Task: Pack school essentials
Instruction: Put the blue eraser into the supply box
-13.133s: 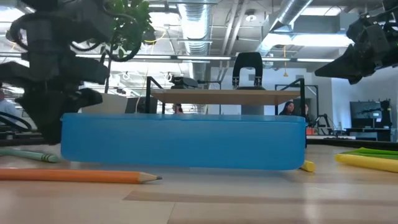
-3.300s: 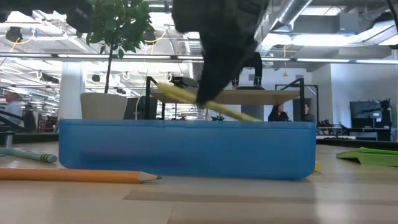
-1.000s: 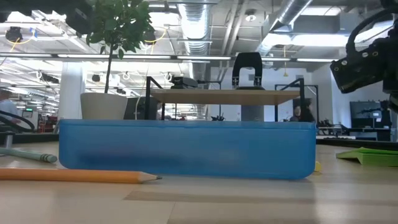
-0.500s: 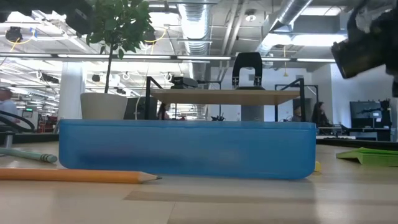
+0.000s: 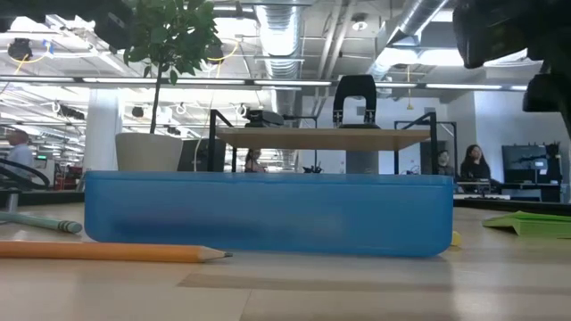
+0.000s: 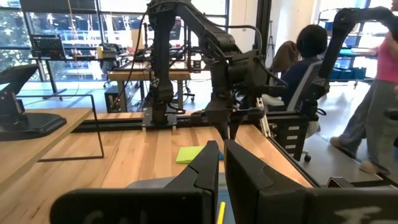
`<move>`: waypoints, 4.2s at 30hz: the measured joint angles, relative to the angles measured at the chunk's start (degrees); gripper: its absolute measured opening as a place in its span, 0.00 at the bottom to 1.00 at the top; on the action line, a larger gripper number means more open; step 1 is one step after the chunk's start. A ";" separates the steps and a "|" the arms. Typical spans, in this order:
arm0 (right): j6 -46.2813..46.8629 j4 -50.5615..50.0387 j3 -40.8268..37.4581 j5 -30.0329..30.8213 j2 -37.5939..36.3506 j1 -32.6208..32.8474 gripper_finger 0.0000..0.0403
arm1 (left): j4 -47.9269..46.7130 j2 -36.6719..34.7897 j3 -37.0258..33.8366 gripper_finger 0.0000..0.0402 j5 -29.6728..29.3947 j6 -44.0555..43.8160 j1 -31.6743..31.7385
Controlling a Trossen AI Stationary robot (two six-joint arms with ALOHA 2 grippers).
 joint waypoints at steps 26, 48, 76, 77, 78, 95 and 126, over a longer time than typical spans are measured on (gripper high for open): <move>-32.58 -6.55 0.07 0.26 2.82 -0.32 0.52 | -1.07 0.02 0.00 0.04 0.66 -2.98 0.00; -33.28 -7.98 0.40 -1.29 12.10 2.63 0.28 | -2.12 0.02 0.00 0.04 0.70 -4.59 -0.02; -40.64 -25.53 18.34 0.07 12.56 -4.89 0.01 | -1.97 0.02 0.00 0.04 0.70 -5.39 -0.02; -40.64 -25.72 18.63 0.04 12.54 -5.08 0.01 | -1.97 0.01 0.00 0.04 0.70 -5.40 -0.02; -40.49 -25.60 18.77 0.04 12.52 -5.36 0.01 | -1.97 0.02 0.00 0.04 0.70 -5.40 -0.02; -22.02 -21.86 18.86 0.03 12.92 -5.20 0.40 | -1.97 0.00 0.00 0.04 0.68 -5.51 -0.02; 10.85 -18.09 18.97 15.68 22.40 5.29 0.55 | -1.90 0.00 0.00 0.04 0.66 -7.35 -0.02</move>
